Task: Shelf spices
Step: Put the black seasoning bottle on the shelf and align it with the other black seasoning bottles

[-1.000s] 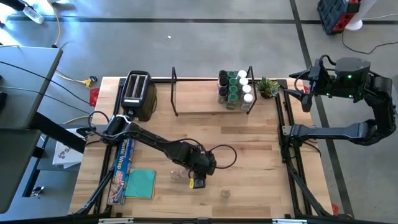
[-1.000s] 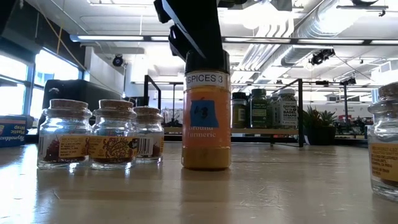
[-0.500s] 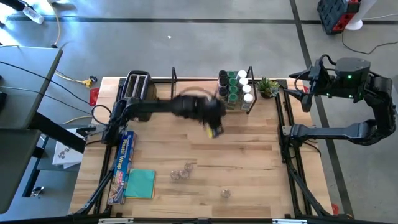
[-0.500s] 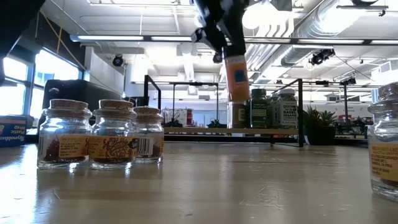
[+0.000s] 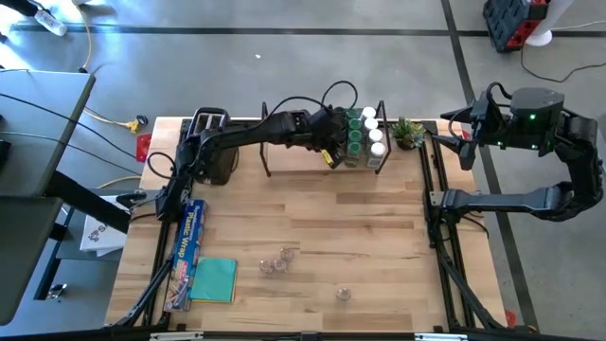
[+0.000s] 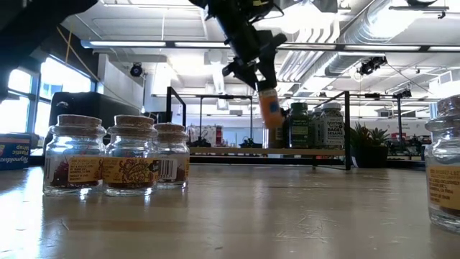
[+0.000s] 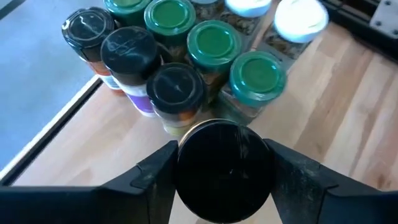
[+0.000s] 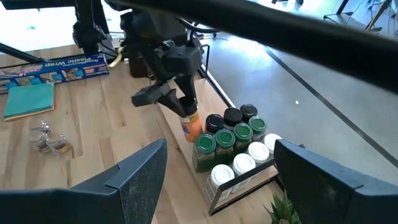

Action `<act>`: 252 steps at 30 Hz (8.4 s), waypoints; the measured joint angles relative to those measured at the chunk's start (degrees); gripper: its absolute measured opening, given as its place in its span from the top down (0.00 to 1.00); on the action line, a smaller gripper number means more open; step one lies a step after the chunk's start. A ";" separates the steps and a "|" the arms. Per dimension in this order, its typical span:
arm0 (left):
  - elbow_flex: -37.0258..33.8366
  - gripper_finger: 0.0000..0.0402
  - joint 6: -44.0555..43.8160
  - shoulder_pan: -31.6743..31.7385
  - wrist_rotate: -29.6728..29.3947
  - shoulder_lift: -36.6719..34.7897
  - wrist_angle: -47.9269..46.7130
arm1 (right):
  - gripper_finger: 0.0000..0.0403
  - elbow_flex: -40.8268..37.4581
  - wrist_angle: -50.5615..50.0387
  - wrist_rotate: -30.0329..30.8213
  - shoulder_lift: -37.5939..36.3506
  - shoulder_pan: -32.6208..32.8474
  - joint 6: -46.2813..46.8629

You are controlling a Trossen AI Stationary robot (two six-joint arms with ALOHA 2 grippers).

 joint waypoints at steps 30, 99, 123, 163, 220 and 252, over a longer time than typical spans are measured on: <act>-0.68 0.45 0.52 -0.36 -0.20 2.68 5.08 | 0.28 0.00 -0.13 1.68 0.00 0.00 0.24; 3.32 0.35 58.83 -12.81 8.66 16.81 -5.30 | 0.28 0.00 -5.71 0.00 0.03 -0.01 4.90; 10.80 0.35 48.80 -19.56 2.08 16.43 -4.08 | 0.28 0.01 -5.71 0.00 0.06 0.01 4.83; 8.84 0.54 18.49 -19.62 9.49 16.49 -16.09 | 0.28 0.00 -7.11 0.00 0.00 0.01 6.01; 11.97 0.66 45.72 -14.52 12.66 16.46 -7.55 | 0.28 0.01 -5.42 0.02 0.03 -0.01 6.25; 7.98 0.28 50.93 -12.51 22.04 20.56 -18.27 | 0.28 0.01 -6.76 0.02 0.13 0.00 8.15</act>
